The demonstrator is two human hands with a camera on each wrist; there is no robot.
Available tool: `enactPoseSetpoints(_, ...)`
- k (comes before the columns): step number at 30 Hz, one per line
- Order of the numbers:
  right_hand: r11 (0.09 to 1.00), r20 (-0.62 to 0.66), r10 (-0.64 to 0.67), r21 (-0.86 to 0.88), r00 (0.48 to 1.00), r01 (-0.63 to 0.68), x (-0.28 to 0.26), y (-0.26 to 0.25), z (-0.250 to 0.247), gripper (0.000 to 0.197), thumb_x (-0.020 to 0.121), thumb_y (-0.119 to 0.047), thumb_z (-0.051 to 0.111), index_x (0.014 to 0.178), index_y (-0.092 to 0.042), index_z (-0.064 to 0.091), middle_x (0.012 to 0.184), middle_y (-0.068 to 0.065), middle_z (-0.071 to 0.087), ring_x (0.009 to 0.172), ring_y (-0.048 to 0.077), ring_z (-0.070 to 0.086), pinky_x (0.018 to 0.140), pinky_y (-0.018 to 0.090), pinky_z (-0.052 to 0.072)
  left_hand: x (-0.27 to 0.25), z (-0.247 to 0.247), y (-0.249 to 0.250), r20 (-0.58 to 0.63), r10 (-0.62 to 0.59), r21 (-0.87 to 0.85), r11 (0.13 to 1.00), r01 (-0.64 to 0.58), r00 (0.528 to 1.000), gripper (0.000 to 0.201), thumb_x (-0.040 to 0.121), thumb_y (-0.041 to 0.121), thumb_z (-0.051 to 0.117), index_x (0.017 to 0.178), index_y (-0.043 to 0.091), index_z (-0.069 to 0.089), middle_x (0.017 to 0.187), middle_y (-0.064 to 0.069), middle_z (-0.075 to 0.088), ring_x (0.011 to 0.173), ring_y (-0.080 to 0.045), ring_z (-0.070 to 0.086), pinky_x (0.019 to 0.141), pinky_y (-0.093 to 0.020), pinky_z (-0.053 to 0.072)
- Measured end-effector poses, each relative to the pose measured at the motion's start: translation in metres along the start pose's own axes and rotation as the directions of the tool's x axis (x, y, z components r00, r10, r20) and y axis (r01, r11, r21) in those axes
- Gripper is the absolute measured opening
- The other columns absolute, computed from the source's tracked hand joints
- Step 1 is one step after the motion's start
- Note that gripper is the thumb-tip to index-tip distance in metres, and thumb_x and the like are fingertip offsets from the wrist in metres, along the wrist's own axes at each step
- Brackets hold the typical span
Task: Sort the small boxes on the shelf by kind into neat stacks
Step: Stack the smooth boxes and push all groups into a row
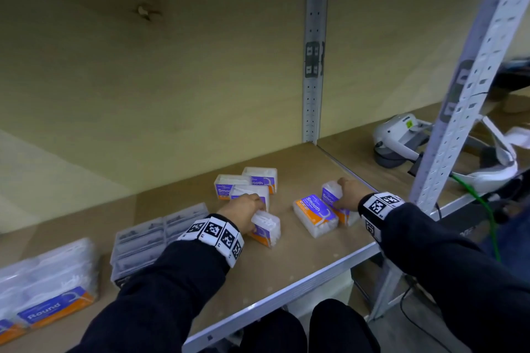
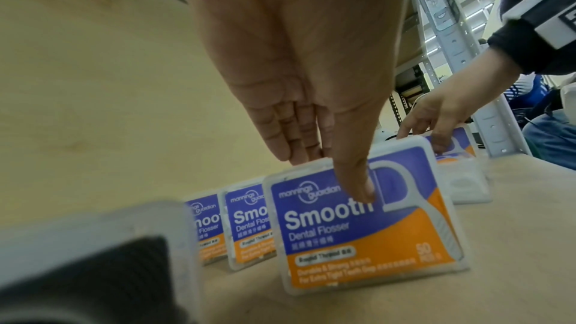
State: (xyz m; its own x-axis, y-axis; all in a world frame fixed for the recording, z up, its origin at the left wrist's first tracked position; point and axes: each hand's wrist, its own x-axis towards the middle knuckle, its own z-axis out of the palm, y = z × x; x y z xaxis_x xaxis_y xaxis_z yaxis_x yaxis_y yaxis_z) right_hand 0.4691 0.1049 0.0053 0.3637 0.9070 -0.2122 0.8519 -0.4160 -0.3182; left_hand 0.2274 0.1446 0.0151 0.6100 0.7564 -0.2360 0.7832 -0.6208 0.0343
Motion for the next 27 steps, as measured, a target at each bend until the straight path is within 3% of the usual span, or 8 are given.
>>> enactPoseSetpoints(6,0.995,-0.079,0.014,-0.097,0.997,-0.022,0.007,0.007,-0.004,0.052,0.086,-0.02,0.061,0.131,-0.003,0.042,0.13,0.018,0.056,0.12,0.031,0.055,0.093,0.034,0.046,-0.003,0.001,0.002,-0.035,0.002,-0.003,1.0,-0.002,0.999,0.047,0.085,0.008,0.059,0.131,0.015,0.053,0.137,-0.004,0.049,0.127,-0.022,0.049,0.103,-0.032,0.039)
enactPoseSetpoints(11,0.973,-0.156,0.096,-0.195,0.983,-0.126,0.006,0.01,-0.006,0.05,0.092,-0.026,0.052,0.134,-0.001,0.043,0.135,0.018,0.05,0.126,0.031,0.047,0.103,0.036,0.04,-0.004,0.0,0.004,-0.041,-0.006,0.011,1.0,0.006,0.999,0.047,0.087,0.008,0.058,0.133,0.014,0.052,0.138,-0.005,0.049,0.127,-0.022,0.049,0.103,-0.031,0.039)
enactPoseSetpoints(14,0.964,-0.262,-0.044,-0.263,0.964,-0.028,0.002,0.001,-0.002,0.046,0.092,-0.022,0.05,0.134,-0.003,0.042,0.134,0.016,0.044,0.126,0.03,0.042,0.103,0.035,0.038,-0.004,-0.001,0.004,-0.04,-0.016,0.005,1.0,0.016,0.999,0.047,0.086,0.009,0.06,0.132,0.014,0.053,0.137,-0.005,0.051,0.126,-0.022,0.05,0.101,-0.03,0.04)
enactPoseSetpoints(16,0.975,-0.197,-0.111,-0.211,0.974,0.068,-0.004,-0.01,0.008,0.045,0.093,-0.025,0.05,0.132,-0.004,0.046,0.129,0.015,0.049,0.124,0.028,0.048,0.096,0.033,0.043,-0.003,-0.001,0.005,-0.029,-0.035,-0.017,0.999,0.034,0.999,0.047,0.084,0.008,0.061,0.131,0.014,0.054,0.136,-0.005,0.052,0.124,-0.023,0.052,0.101,-0.031,0.041)
enactPoseSetpoints(18,0.986,-0.041,-0.066,-0.156,0.997,0.058,-0.012,-0.021,0.019,0.053,0.089,-0.041,0.056,0.126,-0.003,0.051,0.117,0.014,0.058,0.12,0.026,0.054,0.083,0.03,0.047,-0.004,-0.002,0.006,-0.018,-0.046,-0.012,0.999,0.046,0.999,0.048,0.084,0.008,0.062,0.132,0.014,0.053,0.137,-0.006,0.051,0.125,-0.023,0.051,0.102,-0.031,0.04)
enactPoseSetpoints(21,0.997,0.082,0.022,-0.073,0.996,-0.016,-0.012,-0.024,0.03,0.064,0.079,-0.053,0.064,0.12,-0.004,0.055,0.122,0.012,0.062,0.118,0.025,0.057,0.09,0.03,0.045,-0.007,-0.003,0.012,0.001,-0.053,0.01,0.999,0.053,0.999,0.054,0.085,0.012,0.064,0.137,0.015,0.047,0.14,-0.005,0.045,0.129,-0.023,0.046,0.105,-0.032,0.038)
enactPoseSetpoints(25,0.995,0.141,0.044,0.077,0.989,-0.056,-0.006,-0.017,0.029,0.055,0.07,-0.048,0.076,0.1,-0.006,0.059,0.093,0.007,0.061,0.112,0.025,0.059,0.072,0.026,0.042,-0.013,-0.002,0.021,0.009,-0.041,-0.004,0.999,0.041,0.999,0.057,0.084,0.016,0.066,0.137,0.015,0.045,0.141,-0.006,0.044,0.131,-0.024,0.044,0.106,-0.035,0.039)
enactPoseSetpoints(27,0.992,0.128,0.04,0.11,0.991,-0.055,-0.008,-0.017,0.027,0.062,0.069,-0.038,0.08,0.113,-0.003,0.053,0.096,0.006,0.053,0.108,0.025,0.057,0.074,0.025,0.038,-0.015,-0.002,0.028,0.014,-0.018,0.002,1.0,0.018,1.0,0.057,0.083,0.017,0.067,0.136,0.014,0.046,0.14,-0.007,0.045,0.13,-0.024,0.044,0.105,-0.036,0.039)
